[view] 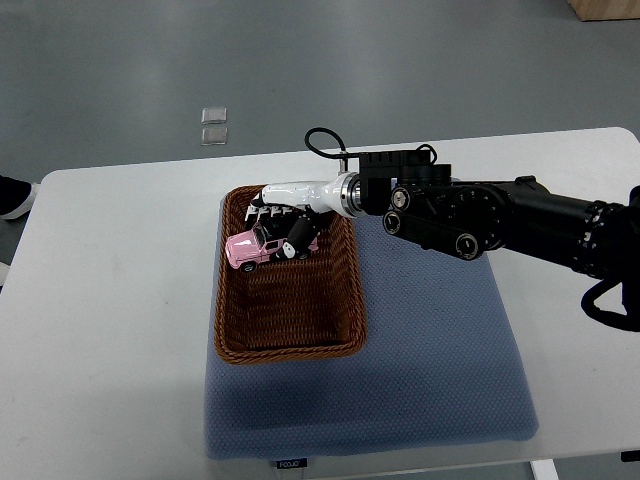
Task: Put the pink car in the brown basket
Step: 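Carry the car over the wicker basket and lower it inside, then open the right hand to release the car into the basket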
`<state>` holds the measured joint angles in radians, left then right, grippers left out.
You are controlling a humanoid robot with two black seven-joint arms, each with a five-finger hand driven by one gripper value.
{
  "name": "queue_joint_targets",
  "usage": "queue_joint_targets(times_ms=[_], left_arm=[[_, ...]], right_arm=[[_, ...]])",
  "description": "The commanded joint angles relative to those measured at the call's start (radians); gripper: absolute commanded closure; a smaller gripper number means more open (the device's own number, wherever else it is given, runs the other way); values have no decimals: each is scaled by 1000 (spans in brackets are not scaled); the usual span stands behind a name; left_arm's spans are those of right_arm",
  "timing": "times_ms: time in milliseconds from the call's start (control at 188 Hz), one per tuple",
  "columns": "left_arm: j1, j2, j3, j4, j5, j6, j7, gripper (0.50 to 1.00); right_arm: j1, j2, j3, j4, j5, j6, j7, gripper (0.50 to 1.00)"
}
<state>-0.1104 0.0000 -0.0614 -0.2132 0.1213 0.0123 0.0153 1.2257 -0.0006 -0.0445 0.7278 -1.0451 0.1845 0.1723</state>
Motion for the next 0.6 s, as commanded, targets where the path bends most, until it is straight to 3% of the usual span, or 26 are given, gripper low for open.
queue_joint_targets(times_ms=[0, 90, 287, 441, 595], left_arm=[[0, 0, -2, 3, 0, 0, 0, 500], [0, 0, -3, 5, 0, 0, 0, 500], [0, 0, -2, 5, 0, 0, 0, 500], [0, 0, -2, 5, 0, 0, 0, 500], [0, 0, -3, 5, 0, 0, 0, 500]], right_arm=[[-11, 1, 0, -8, -3, -2, 7, 812], [-11, 1, 0, -10, -1, -2, 15, 705], [-9, 1, 6, -8, 4, 3, 16, 605], [6, -32, 55, -7, 16, 7, 18, 603], [-18, -114, 273, -5, 80, 12, 19, 603]])
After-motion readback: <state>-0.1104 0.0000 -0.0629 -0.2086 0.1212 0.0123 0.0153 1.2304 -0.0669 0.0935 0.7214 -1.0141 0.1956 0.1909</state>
